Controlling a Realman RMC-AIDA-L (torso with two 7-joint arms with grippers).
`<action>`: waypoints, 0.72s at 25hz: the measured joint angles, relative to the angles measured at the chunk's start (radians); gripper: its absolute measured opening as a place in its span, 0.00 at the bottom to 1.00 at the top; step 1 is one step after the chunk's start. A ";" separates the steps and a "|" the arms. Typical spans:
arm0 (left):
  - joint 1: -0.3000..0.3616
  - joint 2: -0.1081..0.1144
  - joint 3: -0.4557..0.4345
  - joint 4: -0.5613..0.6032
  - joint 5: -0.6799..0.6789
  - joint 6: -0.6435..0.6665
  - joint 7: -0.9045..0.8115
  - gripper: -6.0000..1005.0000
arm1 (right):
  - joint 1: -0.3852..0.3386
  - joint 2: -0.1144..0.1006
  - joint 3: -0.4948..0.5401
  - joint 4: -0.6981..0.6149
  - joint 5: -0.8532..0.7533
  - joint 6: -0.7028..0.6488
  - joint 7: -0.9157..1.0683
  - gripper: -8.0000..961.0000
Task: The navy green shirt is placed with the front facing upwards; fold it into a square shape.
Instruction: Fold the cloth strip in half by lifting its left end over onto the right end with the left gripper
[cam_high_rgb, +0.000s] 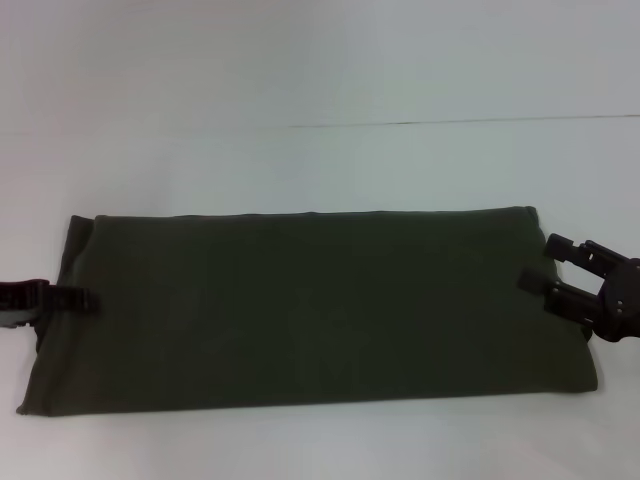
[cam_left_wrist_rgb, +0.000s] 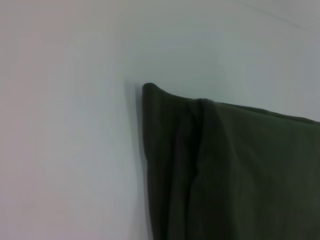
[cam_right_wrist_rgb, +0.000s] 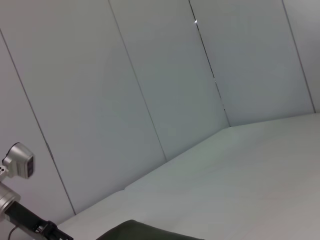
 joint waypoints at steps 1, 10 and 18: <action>-0.001 0.000 0.000 0.000 0.000 0.001 0.000 0.84 | 0.000 0.000 0.000 0.000 0.000 0.000 0.000 0.83; -0.006 0.002 0.004 0.000 0.005 0.003 0.000 0.83 | 0.000 -0.001 0.005 0.000 0.001 -0.003 0.000 0.83; -0.009 0.002 0.012 0.001 0.004 0.005 0.014 0.71 | 0.000 -0.002 0.008 0.000 0.001 -0.004 0.003 0.83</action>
